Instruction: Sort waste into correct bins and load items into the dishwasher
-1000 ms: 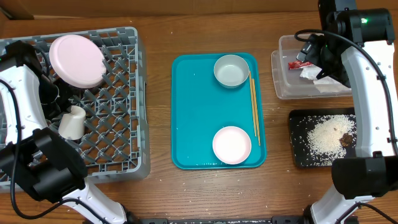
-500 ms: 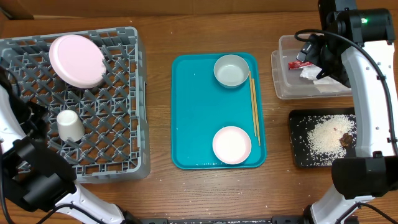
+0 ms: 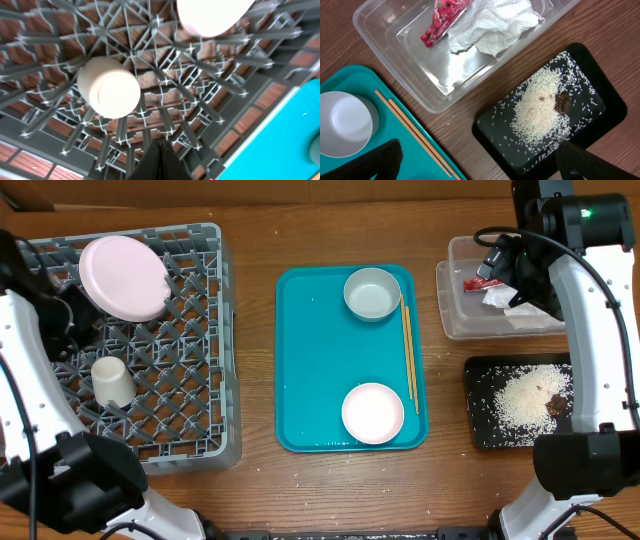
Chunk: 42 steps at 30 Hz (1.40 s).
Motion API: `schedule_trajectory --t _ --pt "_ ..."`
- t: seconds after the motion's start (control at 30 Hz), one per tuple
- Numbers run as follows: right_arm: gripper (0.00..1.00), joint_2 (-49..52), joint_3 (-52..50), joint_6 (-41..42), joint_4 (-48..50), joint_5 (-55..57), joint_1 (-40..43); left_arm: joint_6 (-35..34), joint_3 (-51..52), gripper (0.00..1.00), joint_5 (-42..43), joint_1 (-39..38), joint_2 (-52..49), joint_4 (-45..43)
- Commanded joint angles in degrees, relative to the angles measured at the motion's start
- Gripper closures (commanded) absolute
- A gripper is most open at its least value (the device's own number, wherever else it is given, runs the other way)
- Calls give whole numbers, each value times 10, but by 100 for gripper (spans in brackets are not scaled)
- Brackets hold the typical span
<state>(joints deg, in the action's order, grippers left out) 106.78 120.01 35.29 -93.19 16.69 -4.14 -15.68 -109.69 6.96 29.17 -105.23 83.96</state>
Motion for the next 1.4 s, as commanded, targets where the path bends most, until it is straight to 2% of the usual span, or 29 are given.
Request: schedule_trajectory --t 0.0,0.17,0.4,0.53,0.6,0.93,1.07,1.1,1.37 --pt "0 -13 11 -6 1 2 0 15 38 96 -4 5 -37 -8" --pt "0 -13 11 -7 1 2 0 4 56 96 -52 19 -67 -19" --pt "0 -13 11 -7 1 2 0 -3 56 96 -66 31 -94 -21" --pt "0 -13 11 -7 1 2 0 -53 56 96 -138 46 -95 -4" --pt "0 -13 11 -6 1 2 0 -66 56 96 -144 58 -95 3" --pt "0 -13 11 -7 1 2 0 -60 49 96 -78 101 -73 24" --pt "0 -13 11 -7 1 2 0 15 40 96 23 87 -35 3" --pt "0 -13 11 -7 1 2 0 54 40 96 76 71 -21 -17" --pt "0 -13 11 -6 1 2 0 48 63 96 37 23 -48 -46"
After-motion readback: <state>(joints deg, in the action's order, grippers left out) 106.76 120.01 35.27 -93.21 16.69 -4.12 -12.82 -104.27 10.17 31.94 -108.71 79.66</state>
